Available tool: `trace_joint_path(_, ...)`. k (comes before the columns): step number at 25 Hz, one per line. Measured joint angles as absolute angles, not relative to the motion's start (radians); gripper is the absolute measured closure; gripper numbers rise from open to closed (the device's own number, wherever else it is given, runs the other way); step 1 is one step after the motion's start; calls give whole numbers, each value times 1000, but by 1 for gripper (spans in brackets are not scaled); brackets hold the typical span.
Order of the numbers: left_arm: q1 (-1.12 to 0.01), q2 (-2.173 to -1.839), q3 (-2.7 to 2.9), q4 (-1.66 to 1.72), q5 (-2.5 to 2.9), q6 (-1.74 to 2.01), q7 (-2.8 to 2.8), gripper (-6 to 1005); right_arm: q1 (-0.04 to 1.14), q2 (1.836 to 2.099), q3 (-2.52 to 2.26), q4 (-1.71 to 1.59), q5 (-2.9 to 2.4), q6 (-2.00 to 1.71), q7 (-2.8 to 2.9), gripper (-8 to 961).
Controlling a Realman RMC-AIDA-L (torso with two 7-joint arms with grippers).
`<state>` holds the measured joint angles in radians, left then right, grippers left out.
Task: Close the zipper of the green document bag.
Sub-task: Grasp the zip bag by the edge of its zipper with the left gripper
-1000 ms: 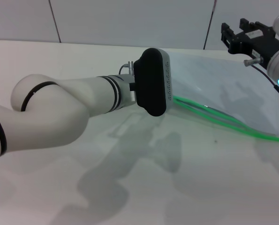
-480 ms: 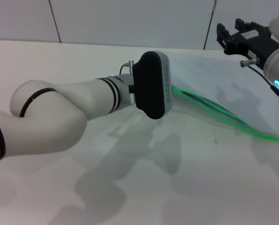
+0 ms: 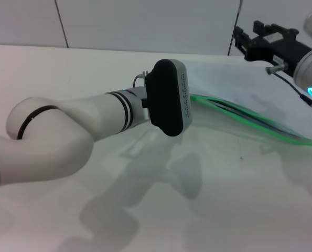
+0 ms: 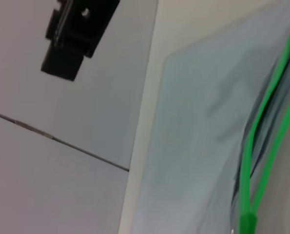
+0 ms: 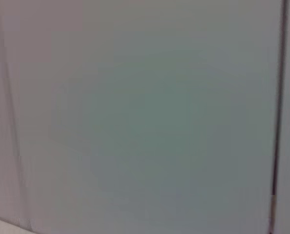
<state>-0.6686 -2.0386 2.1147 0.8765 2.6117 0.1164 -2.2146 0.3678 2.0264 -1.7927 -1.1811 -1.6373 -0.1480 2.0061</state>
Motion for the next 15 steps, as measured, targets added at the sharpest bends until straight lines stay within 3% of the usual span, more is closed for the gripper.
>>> trace_joint_path(8, -605, -2035, 2107, 987, 2611, 126, -2216, 946, 376, 2025, -1497, -1217, -1640, -680, 1837, 494)
trace_joint_path(15, -571, -2033, 2104, 1039, 2611, 131, -2217, 946, 380, 2026, -1482, -1218, -1645, -809, 1608, 490)
